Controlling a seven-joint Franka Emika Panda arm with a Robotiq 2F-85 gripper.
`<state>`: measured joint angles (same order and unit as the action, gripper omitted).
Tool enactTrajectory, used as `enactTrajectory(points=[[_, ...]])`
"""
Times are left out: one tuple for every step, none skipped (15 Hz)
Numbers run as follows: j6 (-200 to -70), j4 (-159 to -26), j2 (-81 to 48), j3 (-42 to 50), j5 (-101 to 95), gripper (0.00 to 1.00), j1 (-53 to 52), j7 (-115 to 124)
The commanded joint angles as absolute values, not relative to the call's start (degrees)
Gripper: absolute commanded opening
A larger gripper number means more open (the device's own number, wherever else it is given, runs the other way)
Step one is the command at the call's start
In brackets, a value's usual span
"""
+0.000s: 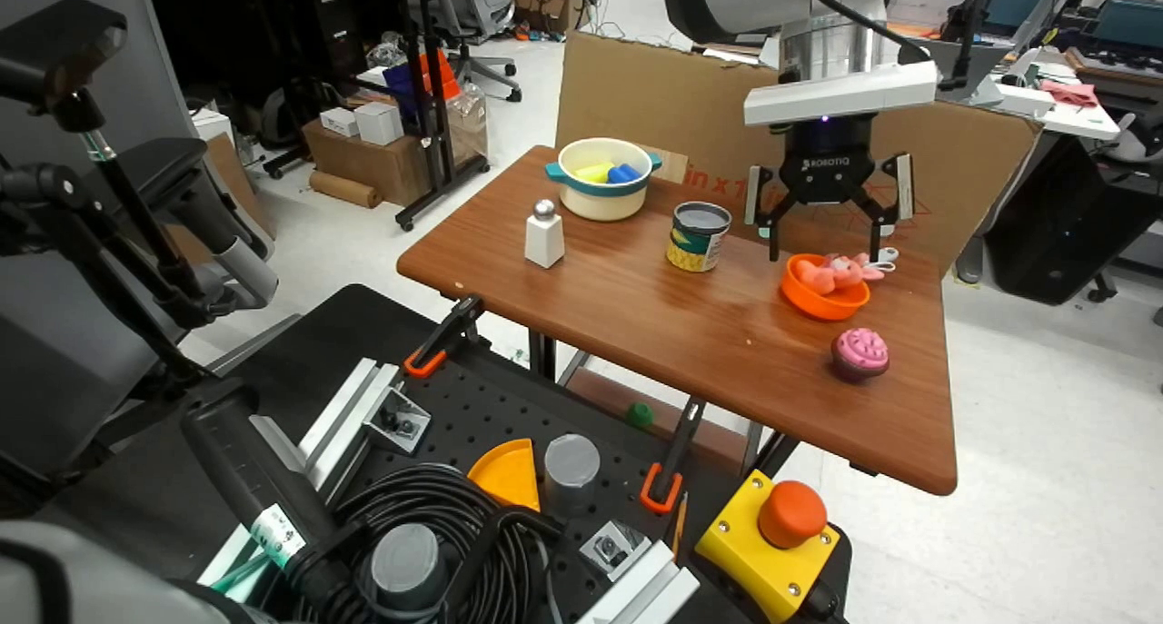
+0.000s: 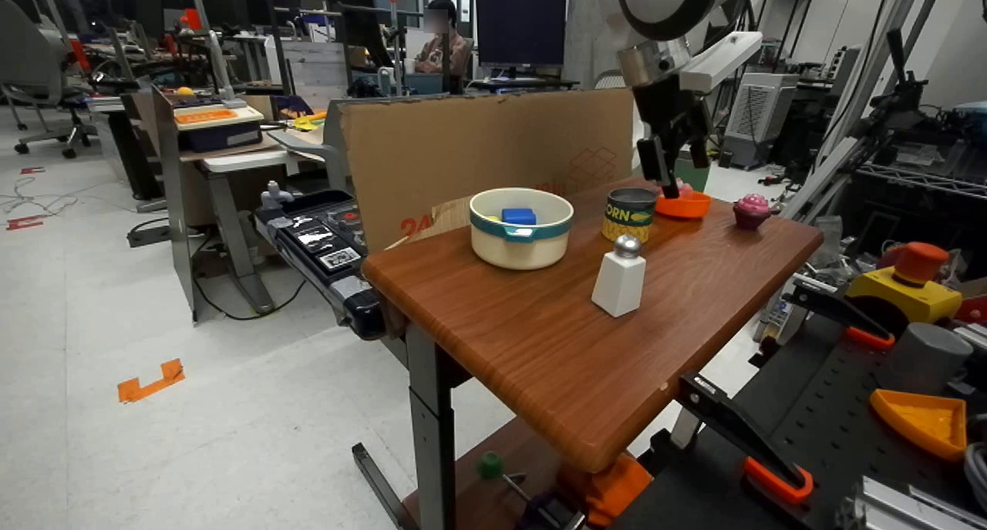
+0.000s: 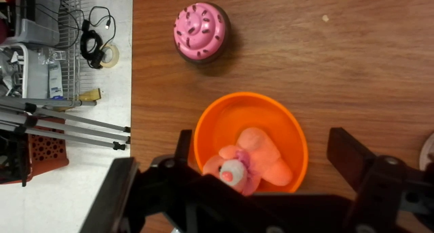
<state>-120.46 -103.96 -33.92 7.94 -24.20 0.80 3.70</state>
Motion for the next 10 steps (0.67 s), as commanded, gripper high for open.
enactTrajectory(points=[[-123.9, -110.6, -27.7, 8.8, -25.1, 1.00, 0.8, 5.7], [-124.6, -111.6, -26.7, 9.0, -25.2, 1.00, 0.9, 6.1], [-125.1, -112.6, -25.7, 9.2, -25.2, 1.00, 1.0, 6.5], [-125.9, -113.6, -24.7, 9.4, -25.0, 1.00, 1.3, 6.9], [-126.6, -114.7, -23.5, 9.6, -24.6, 1.00, 1.7, 7.2], [-127.4, -115.9, -22.4, 9.8, -24.3, 1.00, 2.2, 7.8], [-128.2, -116.9, -21.4, 9.9, -23.4, 1.00, 3.0, 7.8], [-128.8, -117.7, -20.7, 10.2, -22.9, 1.00, 3.6, 8.0], [-129.4, -118.3, -20.1, 10.4, -21.9, 1.00, 4.7, 7.7], [-129.9, -118.9, -19.5, 10.6, -20.9, 1.00, 5.5, 7.4]])
